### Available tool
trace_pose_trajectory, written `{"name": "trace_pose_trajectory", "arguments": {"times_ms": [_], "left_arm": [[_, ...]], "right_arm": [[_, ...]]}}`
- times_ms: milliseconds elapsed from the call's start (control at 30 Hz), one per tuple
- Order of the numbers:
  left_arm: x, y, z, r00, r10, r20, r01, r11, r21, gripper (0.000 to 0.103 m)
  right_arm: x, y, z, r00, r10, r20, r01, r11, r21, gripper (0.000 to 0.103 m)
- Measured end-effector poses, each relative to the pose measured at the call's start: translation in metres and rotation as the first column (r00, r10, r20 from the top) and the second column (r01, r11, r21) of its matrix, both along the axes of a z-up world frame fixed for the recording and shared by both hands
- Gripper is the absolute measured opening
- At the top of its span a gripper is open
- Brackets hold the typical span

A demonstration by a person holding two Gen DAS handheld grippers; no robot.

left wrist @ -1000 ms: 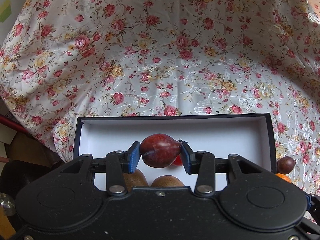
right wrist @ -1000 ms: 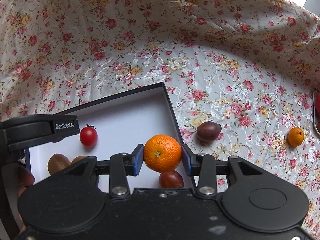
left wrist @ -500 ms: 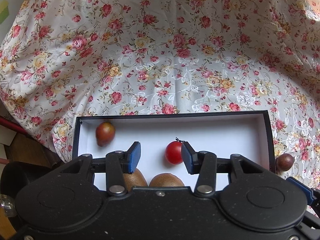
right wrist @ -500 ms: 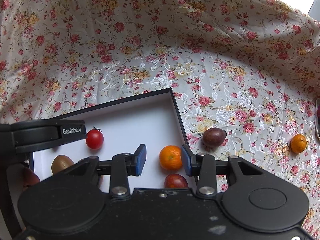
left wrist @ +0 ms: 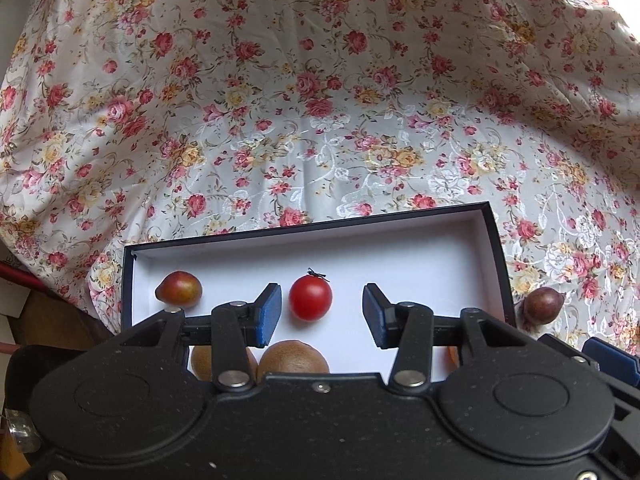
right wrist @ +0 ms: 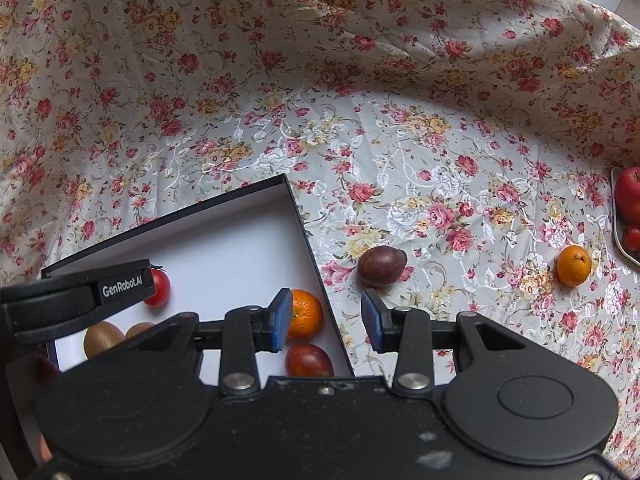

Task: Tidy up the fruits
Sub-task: 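Withdraw both open tools from the box toward the remaining fruits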

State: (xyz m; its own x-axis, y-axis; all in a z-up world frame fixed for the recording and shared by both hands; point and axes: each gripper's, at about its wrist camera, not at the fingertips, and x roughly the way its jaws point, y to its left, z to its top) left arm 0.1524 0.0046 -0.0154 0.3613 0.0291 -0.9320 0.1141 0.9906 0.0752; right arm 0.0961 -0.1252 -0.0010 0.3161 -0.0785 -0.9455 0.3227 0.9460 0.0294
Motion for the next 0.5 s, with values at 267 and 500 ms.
{"name": "trace_pose_trajectory", "arguments": {"times_ms": [267, 500], "left_arm": [[-0.013, -0.035, 0.008, 0.997, -0.082, 0.012, 0.082, 0.997, -0.015, 0.054], [-0.028, -0.068, 0.015, 0.988, -0.153, 0.021, 0.154, 0.988, -0.028, 0.054]], "right_arm": [[-0.011, -0.033, 0.001, 0.998, -0.059, -0.019, 0.059, 0.998, 0.005, 0.041], [-0.027, -0.062, 0.003, 0.994, -0.104, -0.033, 0.104, 0.995, 0.011, 0.041]]}}
